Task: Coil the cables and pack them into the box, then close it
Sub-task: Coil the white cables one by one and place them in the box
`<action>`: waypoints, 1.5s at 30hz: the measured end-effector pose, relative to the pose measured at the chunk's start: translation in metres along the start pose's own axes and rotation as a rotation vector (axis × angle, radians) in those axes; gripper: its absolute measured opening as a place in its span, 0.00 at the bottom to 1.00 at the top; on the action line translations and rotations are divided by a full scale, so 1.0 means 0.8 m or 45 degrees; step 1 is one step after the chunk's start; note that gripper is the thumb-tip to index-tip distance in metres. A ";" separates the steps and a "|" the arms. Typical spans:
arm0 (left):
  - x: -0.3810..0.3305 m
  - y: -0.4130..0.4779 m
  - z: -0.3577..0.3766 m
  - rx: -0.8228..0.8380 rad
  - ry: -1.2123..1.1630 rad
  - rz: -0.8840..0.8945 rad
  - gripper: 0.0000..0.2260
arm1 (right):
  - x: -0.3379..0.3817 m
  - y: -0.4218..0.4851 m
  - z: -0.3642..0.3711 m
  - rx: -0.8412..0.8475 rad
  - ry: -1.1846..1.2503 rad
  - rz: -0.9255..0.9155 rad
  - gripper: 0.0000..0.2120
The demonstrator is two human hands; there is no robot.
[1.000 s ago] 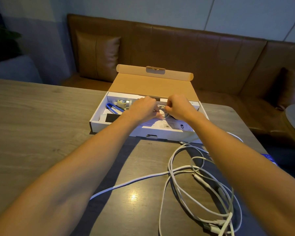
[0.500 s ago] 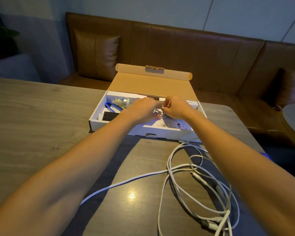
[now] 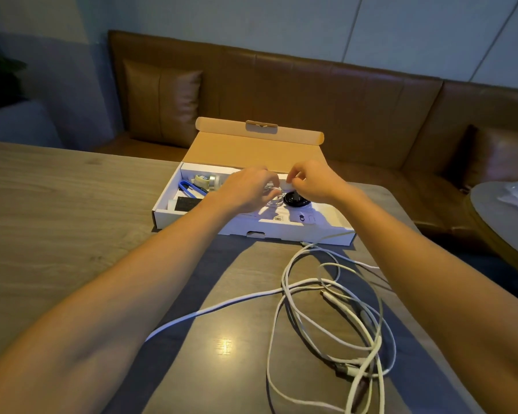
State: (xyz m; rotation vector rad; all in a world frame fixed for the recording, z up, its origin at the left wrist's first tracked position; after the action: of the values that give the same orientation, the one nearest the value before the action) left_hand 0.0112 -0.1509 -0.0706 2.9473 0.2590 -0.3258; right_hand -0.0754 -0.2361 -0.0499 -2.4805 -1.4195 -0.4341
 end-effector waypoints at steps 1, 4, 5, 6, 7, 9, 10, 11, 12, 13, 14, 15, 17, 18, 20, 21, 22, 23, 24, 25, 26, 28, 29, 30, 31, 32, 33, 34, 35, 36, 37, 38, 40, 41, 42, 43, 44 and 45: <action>-0.005 -0.004 -0.003 0.003 -0.011 0.003 0.12 | 0.002 -0.009 -0.001 0.016 -0.002 -0.012 0.09; -0.026 -0.017 -0.009 0.028 -0.074 0.048 0.10 | 0.010 -0.040 -0.004 0.050 -0.020 -0.053 0.08; -0.034 -0.023 -0.010 0.042 -0.088 0.065 0.09 | 0.011 -0.050 -0.003 0.065 -0.029 -0.061 0.08; -0.042 -0.030 -0.011 0.063 -0.090 0.086 0.08 | 0.012 -0.061 0.000 0.083 -0.035 -0.064 0.07; -0.050 -0.036 -0.010 0.093 -0.088 0.108 0.08 | 0.013 -0.070 0.003 0.102 -0.049 -0.069 0.07; -0.064 -0.048 -0.008 0.143 -0.095 0.139 0.07 | 0.014 -0.087 0.011 0.146 -0.090 -0.076 0.07; -0.070 -0.054 -0.006 0.160 -0.103 0.149 0.07 | 0.014 -0.094 0.015 0.167 -0.103 -0.077 0.08; -0.076 -0.060 -0.005 0.180 -0.109 0.159 0.08 | 0.014 -0.101 0.019 0.184 -0.102 -0.074 0.08; -0.081 -0.067 -0.003 0.205 -0.114 0.167 0.08 | 0.015 -0.108 0.022 0.198 -0.098 -0.073 0.08; -0.087 -0.074 0.000 0.238 -0.120 0.178 0.09 | 0.016 -0.115 0.024 0.207 -0.109 -0.075 0.07; -0.092 -0.082 0.003 0.277 -0.128 0.189 0.09 | 0.017 -0.121 0.026 0.209 -0.138 -0.077 0.07; -0.097 -0.089 0.009 0.316 -0.134 0.200 0.09 | 0.018 -0.128 0.027 0.208 -0.177 -0.075 0.07; -0.103 -0.101 0.021 0.385 -0.153 0.205 0.09 | 0.011 -0.139 0.028 0.191 -0.234 -0.036 0.07; -0.105 -0.107 0.028 0.413 -0.172 0.200 0.10 | 0.006 -0.144 0.028 0.171 -0.260 0.004 0.08; -0.105 -0.117 0.044 0.475 -0.211 0.169 0.12 | -0.006 -0.152 0.029 0.142 -0.355 0.100 0.09; -0.105 -0.122 0.051 0.499 -0.224 0.155 0.13 | -0.012 -0.155 0.032 0.144 -0.387 0.143 0.11; -0.106 -0.125 0.056 0.507 -0.241 0.150 0.13 | -0.017 -0.158 0.035 0.161 -0.394 0.175 0.13; -0.107 -0.128 0.058 0.500 -0.271 0.146 0.13 | -0.021 -0.161 0.040 0.196 -0.364 0.195 0.14; -0.108 -0.131 0.059 0.487 -0.317 0.139 0.14 | -0.025 -0.165 0.045 0.247 -0.301 0.204 0.15; -0.107 -0.132 0.060 0.476 -0.369 0.124 0.16 | -0.031 -0.168 0.051 0.311 -0.224 0.218 0.16; -0.105 -0.132 0.060 0.470 -0.416 0.103 0.19 | -0.036 -0.173 0.055 0.381 -0.153 0.233 0.17; -0.098 -0.132 0.064 0.497 -0.465 0.050 0.24 | -0.043 -0.179 0.061 0.451 -0.059 0.256 0.16; -0.094 -0.132 0.067 0.528 -0.456 0.028 0.26 | -0.046 -0.178 0.059 0.418 -0.053 0.260 0.16; -0.091 -0.131 0.069 0.569 -0.434 0.015 0.26 | -0.048 -0.176 0.053 0.347 -0.069 0.270 0.16; -0.090 -0.131 0.071 0.612 -0.416 0.009 0.26 | -0.049 -0.173 0.047 0.261 -0.100 0.282 0.16; -0.090 -0.132 0.073 0.651 -0.410 0.010 0.24 | -0.048 -0.171 0.043 0.192 -0.129 0.283 0.15; -0.092 -0.132 0.073 0.684 -0.414 0.012 0.23 | -0.048 -0.168 0.041 0.155 -0.146 0.278 0.14; -0.093 -0.133 0.074 0.707 -0.427 0.017 0.22 | -0.046 -0.166 0.042 0.152 -0.149 0.271 0.14; -0.094 -0.133 0.074 0.721 -0.442 0.024 0.22 | -0.044 -0.163 0.046 0.173 -0.140 0.268 0.14; -0.094 -0.133 0.075 0.729 -0.450 0.033 0.22 | -0.042 -0.160 0.051 0.196 -0.141 0.267 0.15; -0.094 -0.133 0.075 0.729 -0.453 0.040 0.21 | -0.041 -0.156 0.056 0.207 -0.160 0.274 0.16; -0.093 -0.134 0.075 0.722 -0.455 0.044 0.20 | -0.039 -0.154 0.059 0.198 -0.195 0.282 0.17; -0.091 -0.136 0.073 0.701 -0.465 0.046 0.18 | -0.034 -0.150 0.059 0.142 -0.254 0.294 0.17; -0.089 -0.138 0.071 0.679 -0.469 0.044 0.17 | -0.032 -0.147 0.059 0.124 -0.274 0.281 0.15; -0.086 -0.138 0.069 0.639 -0.479 0.038 0.15 | -0.029 -0.145 0.060 0.130 -0.285 0.259 0.13; -0.082 -0.138 0.064 0.574 -0.499 0.027 0.12 | -0.026 -0.144 0.062 0.144 -0.281 0.221 0.11; -0.076 -0.138 0.057 0.482 -0.532 0.008 0.11 | -0.020 -0.144 0.062 0.158 -0.253 0.167 0.09; -0.068 -0.136 0.048 0.370 -0.584 -0.027 0.09 | -0.014 -0.145 0.060 0.150 -0.214 0.100 0.08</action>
State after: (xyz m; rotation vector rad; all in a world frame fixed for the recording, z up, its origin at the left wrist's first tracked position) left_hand -0.0693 -0.0606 -0.1111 3.0280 0.1927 -1.1056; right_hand -0.1748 -0.1705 -0.0903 -2.5157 -1.3588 -0.1250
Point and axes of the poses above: each hand's wrist, its own y-axis towards the middle knuckle, its own z-axis out of the palm, x = y × z, the point moved 8 cm from there along y, towards the middle knuckle, and after that the axes turned 11 degrees about x, right-handed, at the moved point
